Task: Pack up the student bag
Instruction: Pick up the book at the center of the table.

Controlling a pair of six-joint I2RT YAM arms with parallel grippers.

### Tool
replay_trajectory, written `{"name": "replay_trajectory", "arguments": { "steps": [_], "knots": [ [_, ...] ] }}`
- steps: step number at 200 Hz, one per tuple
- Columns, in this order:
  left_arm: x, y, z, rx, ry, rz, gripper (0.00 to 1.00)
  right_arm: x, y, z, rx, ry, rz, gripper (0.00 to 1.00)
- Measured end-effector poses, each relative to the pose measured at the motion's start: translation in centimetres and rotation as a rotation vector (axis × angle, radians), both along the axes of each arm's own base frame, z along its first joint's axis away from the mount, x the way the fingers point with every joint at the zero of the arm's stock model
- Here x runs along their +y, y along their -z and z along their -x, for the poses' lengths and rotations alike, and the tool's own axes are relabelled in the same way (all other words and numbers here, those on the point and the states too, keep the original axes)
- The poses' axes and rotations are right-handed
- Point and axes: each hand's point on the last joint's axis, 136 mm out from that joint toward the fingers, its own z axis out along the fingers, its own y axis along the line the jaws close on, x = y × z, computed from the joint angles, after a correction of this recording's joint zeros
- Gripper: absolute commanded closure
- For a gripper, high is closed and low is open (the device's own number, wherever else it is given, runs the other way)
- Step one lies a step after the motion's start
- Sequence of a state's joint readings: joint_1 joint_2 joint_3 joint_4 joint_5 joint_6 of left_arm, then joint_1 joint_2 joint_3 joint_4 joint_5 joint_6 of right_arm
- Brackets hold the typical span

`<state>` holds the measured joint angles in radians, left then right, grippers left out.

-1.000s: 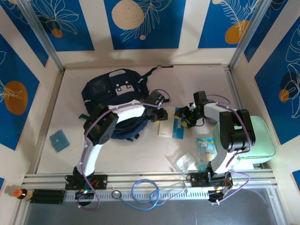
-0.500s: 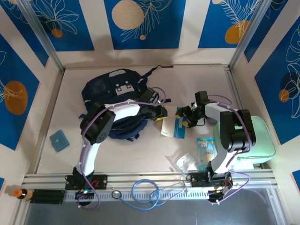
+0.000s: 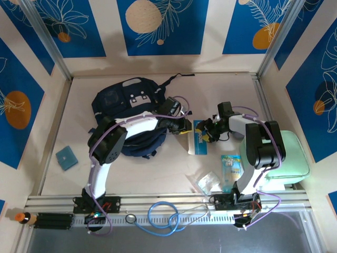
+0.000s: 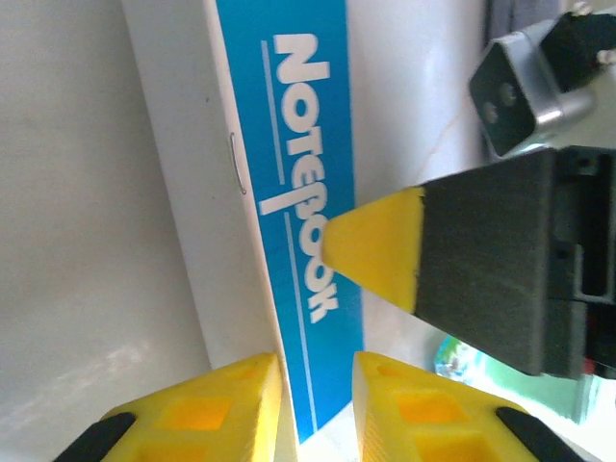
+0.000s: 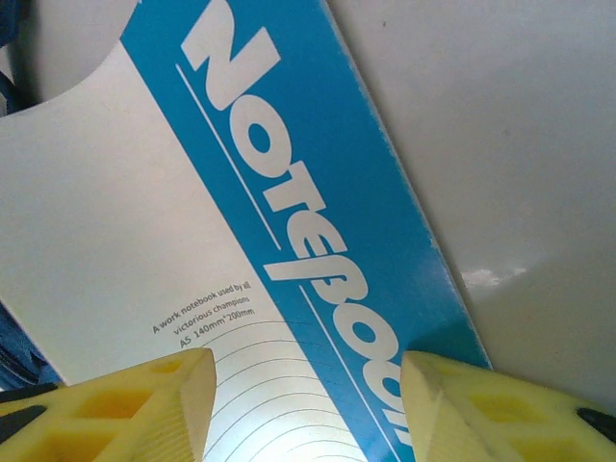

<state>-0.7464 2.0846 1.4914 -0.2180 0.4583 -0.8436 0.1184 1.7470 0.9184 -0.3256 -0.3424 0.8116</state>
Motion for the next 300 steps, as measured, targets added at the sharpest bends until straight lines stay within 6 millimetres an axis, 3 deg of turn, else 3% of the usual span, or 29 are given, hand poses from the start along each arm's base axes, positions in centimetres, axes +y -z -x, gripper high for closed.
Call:
{"name": "replay_trajectory", "arguments": {
  "steps": [72, 117, 151, 176, 195, 207, 226, 278, 300],
  "knots": [
    [1.5, 1.0, -1.1, -0.033, -0.058, -0.074, 0.76, 2.0, 0.0, -0.9, -0.011, -0.042, -0.011, 0.47],
    [5.2, 0.5, -0.9, -0.095, -0.146, -0.179, 0.75, 4.9, -0.2, -1.6, -0.024, -0.104, -0.042, 0.48],
    [7.9, 0.7, -0.2, -0.114, -0.195, -0.246, 0.68, 7.7, -0.2, -1.8, -0.034, -0.166, -0.069, 0.48],
    [9.1, 1.5, -0.1, -0.113, -0.219, -0.289, 0.6, 8.3, -0.2, -1.9, -0.034, -0.174, -0.076, 0.48],
    [9.8, 2.1, -0.1, -0.118, -0.24, -0.319, 0.59, 8.7, -0.2, -2.0, -0.036, -0.181, -0.085, 0.48],
    [10.1, 2.4, 0.0, -0.119, -0.243, -0.33, 0.61, 8.8, -0.3, -2.0, -0.038, -0.183, -0.086, 0.48],
    [10.1, 2.4, 0.1, -0.117, -0.241, -0.327, 0.76, 8.8, -0.3, -1.9, -0.038, -0.184, -0.085, 0.48],
    [10.0, 2.4, 0.1, -0.112, -0.241, -0.32, 1.0, 8.8, -0.4, -2.0, -0.042, -0.183, -0.085, 0.47],
    [10.0, 1.9, -0.1, -0.128, -0.233, -0.316, 1.0, 8.1, -0.7, -2.0, -0.063, -0.171, -0.08, 0.44]
  ]
}}
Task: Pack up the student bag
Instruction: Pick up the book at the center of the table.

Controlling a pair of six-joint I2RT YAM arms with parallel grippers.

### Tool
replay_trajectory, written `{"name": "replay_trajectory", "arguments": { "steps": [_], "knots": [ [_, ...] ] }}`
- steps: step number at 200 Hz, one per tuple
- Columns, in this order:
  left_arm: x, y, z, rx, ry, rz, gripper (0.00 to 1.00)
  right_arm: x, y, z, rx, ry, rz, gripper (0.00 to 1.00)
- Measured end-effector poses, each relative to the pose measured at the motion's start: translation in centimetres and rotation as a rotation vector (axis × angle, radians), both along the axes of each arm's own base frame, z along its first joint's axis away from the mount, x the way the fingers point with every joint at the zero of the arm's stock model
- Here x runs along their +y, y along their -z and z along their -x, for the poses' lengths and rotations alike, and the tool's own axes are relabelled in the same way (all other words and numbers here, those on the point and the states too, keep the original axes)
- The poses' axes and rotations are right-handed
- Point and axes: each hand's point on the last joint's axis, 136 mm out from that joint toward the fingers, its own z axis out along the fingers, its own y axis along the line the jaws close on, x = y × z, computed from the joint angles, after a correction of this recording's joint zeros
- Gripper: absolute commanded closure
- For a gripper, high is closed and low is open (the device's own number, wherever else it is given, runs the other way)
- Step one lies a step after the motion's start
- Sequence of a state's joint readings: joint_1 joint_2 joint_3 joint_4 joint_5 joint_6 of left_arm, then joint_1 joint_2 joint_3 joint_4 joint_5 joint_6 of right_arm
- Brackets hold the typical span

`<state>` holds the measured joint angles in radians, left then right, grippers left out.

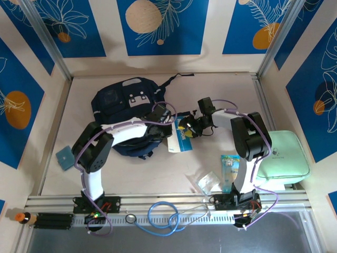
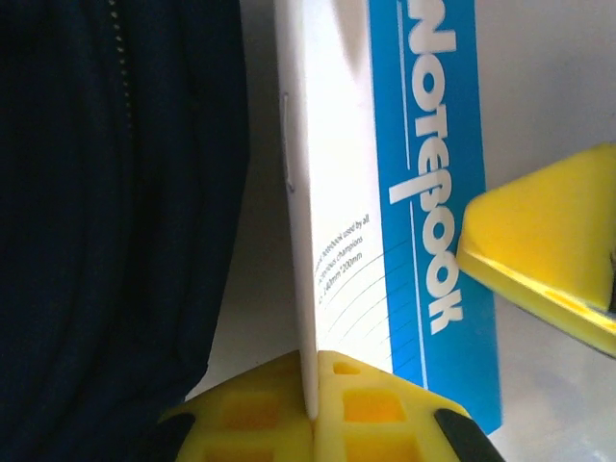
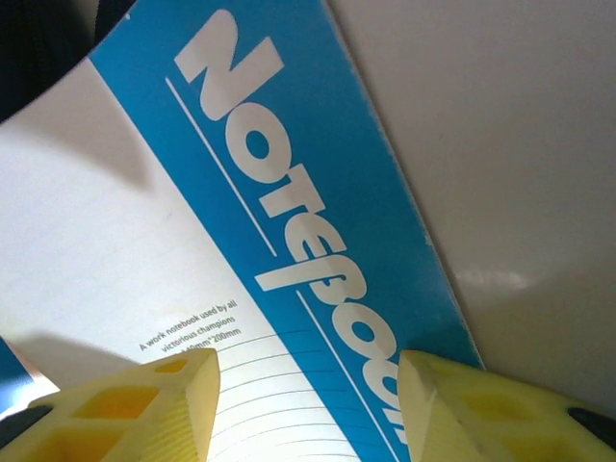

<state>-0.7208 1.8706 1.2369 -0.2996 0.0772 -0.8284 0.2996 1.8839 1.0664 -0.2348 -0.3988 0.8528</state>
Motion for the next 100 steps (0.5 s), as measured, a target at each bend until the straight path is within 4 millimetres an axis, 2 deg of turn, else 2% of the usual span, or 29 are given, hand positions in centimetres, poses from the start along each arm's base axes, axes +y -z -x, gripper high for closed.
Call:
{"name": "replay_trajectory", "arguments": {
  "steps": [28, 53, 78, 100],
  "knots": [
    [0.2, -2.8, -0.6, -0.044, 0.001, 0.05, 1.0, -2.3, -2.1, 0.1, -0.072, 0.063, -0.017, 0.33],
    [1.0, -7.8, -2.1, -0.157, -0.02, 0.135, 1.0, -4.1, -6.0, -0.9, -0.208, 0.125, -0.059, 0.25],
    [3.0, -13.4, -3.9, -0.29, -0.077, 0.233, 1.0, -4.1, -9.7, -1.0, -0.347, 0.142, -0.116, 0.2],
    [5.1, -16.8, -5.3, -0.381, -0.144, 0.318, 1.0, -3.7, -11.3, -0.6, -0.407, 0.154, -0.178, 0.17]
  ]
}}
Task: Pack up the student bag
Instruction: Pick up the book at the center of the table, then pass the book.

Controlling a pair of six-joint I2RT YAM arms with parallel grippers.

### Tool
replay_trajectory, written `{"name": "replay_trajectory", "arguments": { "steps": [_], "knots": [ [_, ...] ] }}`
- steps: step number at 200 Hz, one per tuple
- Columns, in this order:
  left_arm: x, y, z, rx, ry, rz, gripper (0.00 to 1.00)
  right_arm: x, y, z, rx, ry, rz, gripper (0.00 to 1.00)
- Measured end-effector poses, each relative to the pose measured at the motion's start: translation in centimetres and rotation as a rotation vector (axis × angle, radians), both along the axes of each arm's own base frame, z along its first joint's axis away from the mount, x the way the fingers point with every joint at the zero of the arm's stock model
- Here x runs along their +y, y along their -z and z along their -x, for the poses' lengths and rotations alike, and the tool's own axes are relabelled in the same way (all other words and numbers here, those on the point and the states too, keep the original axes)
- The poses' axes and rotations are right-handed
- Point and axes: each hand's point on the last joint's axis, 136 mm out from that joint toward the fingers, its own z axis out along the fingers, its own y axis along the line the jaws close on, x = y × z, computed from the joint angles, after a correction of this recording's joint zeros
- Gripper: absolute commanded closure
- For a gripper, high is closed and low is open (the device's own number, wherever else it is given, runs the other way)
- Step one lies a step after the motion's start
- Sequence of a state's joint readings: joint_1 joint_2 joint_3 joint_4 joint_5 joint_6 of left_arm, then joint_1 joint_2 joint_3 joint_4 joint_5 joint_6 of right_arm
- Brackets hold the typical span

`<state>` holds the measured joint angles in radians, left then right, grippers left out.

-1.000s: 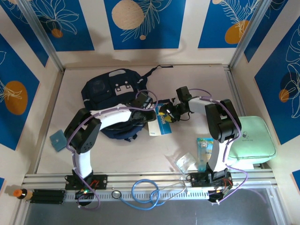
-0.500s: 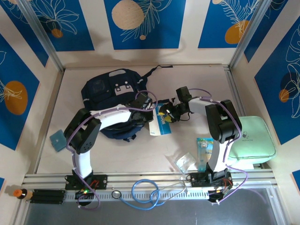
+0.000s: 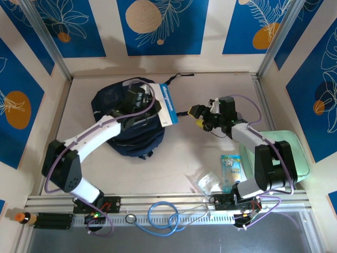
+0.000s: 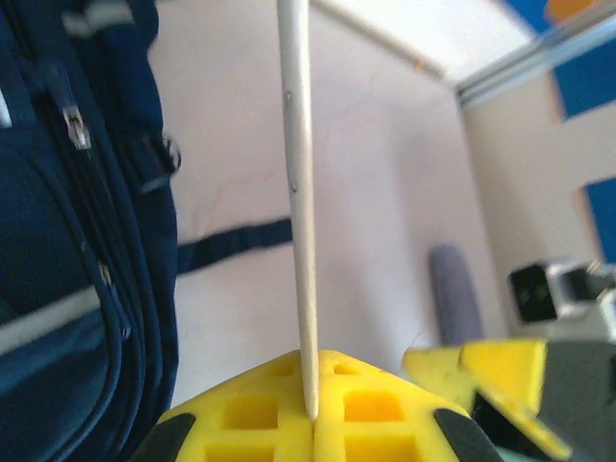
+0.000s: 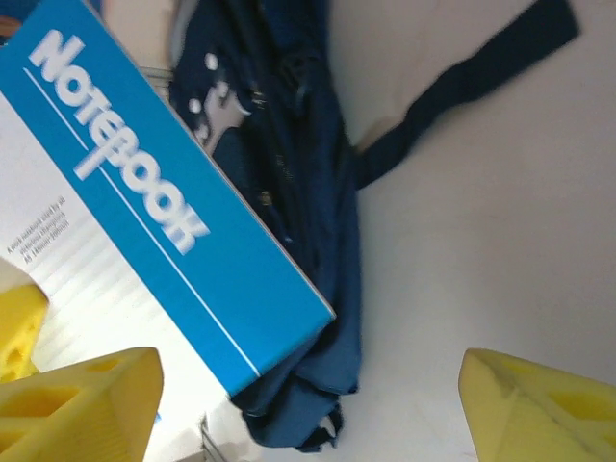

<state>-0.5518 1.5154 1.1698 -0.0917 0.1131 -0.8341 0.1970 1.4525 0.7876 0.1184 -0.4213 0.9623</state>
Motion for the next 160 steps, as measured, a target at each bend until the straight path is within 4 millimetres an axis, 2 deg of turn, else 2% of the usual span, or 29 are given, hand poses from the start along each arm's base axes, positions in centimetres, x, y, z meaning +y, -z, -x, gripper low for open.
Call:
{"name": "replay_trajectory", "arguments": {
  "steps": [14, 36, 69, 106, 134, 160],
  "knots": [
    [1.1, -1.5, -0.6, -0.041, -0.039, 0.061, 1.0, 0.5, -0.5, 0.2, -0.016, 0.0, -0.046, 0.16],
    [1.6, -2.9, -1.3, -0.075, -0.081, 0.152, 1.0, 1.6, -1.6, 0.3, -0.031, -0.002, -0.128, 0.14],
    [1.0, -4.8, -1.8, -0.101, -0.1, 0.297, 1.0, 4.4, -4.8, -0.4, -0.09, -0.035, -0.271, 0.14],
    [0.0, -6.4, -2.5, -0.109, -0.093, 0.428, 1.0, 7.2, -6.2, -2.0, -0.085, -0.069, -0.383, 0.16],
    [-0.5, -5.8, -2.9, -0.084, -0.095, 0.466, 1.0, 9.1, -7.4, -2.7, -0.091, -0.097, -0.434, 0.24],
    [-0.4, -4.8, -2.9, -0.059, -0.107, 0.464, 1.0, 10.1, -8.9, -3.6, -0.123, -0.104, -0.466, 0.45]
  ]
}}
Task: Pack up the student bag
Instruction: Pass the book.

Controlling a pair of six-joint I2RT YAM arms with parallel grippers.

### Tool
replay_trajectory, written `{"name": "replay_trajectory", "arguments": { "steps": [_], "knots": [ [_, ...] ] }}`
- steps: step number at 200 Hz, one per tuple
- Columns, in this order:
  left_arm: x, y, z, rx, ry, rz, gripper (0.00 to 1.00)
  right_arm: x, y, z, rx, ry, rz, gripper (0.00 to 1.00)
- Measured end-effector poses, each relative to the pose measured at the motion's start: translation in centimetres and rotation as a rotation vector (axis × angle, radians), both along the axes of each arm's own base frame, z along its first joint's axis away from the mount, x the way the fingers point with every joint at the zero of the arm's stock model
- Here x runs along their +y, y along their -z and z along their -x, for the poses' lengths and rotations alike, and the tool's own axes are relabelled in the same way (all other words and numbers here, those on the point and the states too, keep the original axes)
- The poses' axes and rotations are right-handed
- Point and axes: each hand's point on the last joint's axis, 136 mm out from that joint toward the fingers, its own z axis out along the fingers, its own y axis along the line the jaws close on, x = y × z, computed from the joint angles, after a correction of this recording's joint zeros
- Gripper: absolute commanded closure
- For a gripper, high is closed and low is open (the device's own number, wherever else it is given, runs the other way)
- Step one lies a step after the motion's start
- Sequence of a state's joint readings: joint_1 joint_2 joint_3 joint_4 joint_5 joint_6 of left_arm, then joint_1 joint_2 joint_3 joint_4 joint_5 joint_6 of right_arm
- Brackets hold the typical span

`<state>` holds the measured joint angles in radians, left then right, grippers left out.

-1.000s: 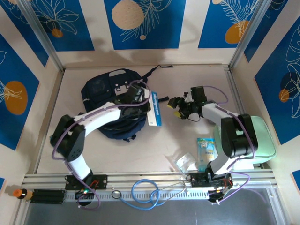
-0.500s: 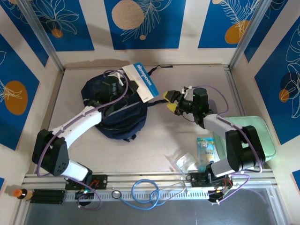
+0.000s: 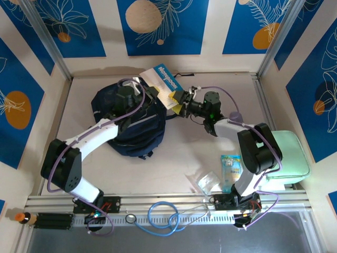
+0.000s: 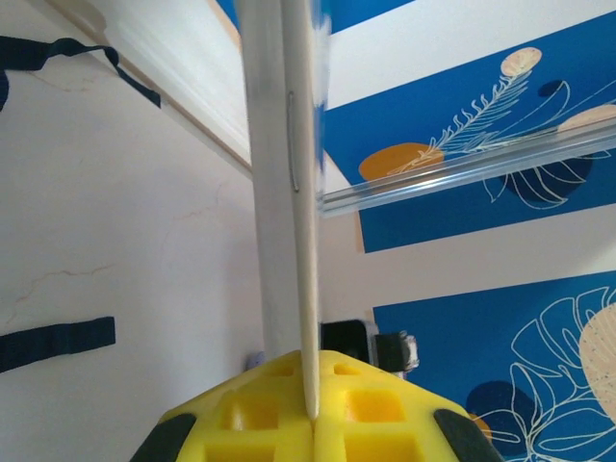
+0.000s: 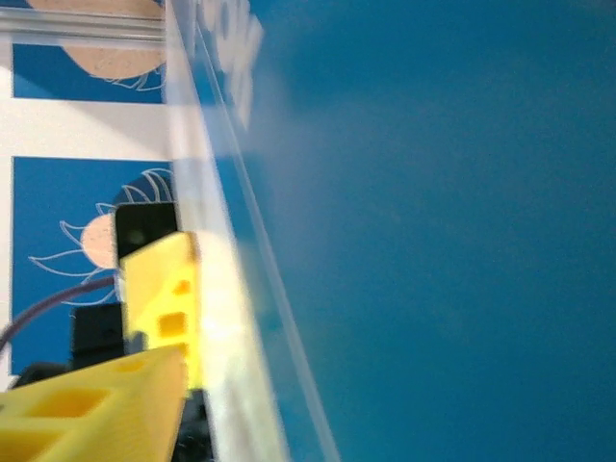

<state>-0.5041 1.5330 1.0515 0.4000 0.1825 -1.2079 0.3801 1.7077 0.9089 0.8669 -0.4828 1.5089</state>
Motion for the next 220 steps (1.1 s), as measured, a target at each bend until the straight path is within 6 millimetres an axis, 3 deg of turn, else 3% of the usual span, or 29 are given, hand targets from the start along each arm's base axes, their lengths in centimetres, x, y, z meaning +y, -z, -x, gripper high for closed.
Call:
{"name": "replay_trajectory", "arguments": {
  "steps": [55, 71, 82, 98, 136, 185, 220],
  "knots": [
    [0.8, 2.0, 0.1, 0.062, -0.037, -0.041, 0.99, -0.4, 0.2, -0.7, 0.013, 0.044, -0.022, 0.89],
    [1.0, 2.6, 0.3, 0.076, -0.042, -0.063, 0.86, -0.6, 0.9, -0.7, 0.031, 0.054, -0.006, 1.0],
    [1.2, 3.0, 0.4, 0.084, -0.044, -0.083, 0.73, -0.7, 1.2, -0.7, 0.032, 0.055, 0.007, 1.0],
    [1.7, 4.1, 0.7, 0.102, -0.048, -0.152, 0.42, -1.1, 1.2, -0.8, 0.02, 0.067, 0.032, 1.0],
    [3.9, 7.2, 1.6, 0.125, -0.024, -0.489, 0.02, -3.2, -0.4, 0.5, -0.082, 0.121, 0.141, 1.0],
    [6.3, 9.0, 3.8, 0.057, 0.148, -0.898, 0.0, -7.3, -3.4, 2.6, -0.236, 0.236, 0.349, 1.0],
    [6.3, 9.3, 5.3, -0.035, 0.334, -1.109, 0.04, -10.8, -1.8, 3.3, -0.223, 0.317, 0.494, 1.0]
  ]
}}
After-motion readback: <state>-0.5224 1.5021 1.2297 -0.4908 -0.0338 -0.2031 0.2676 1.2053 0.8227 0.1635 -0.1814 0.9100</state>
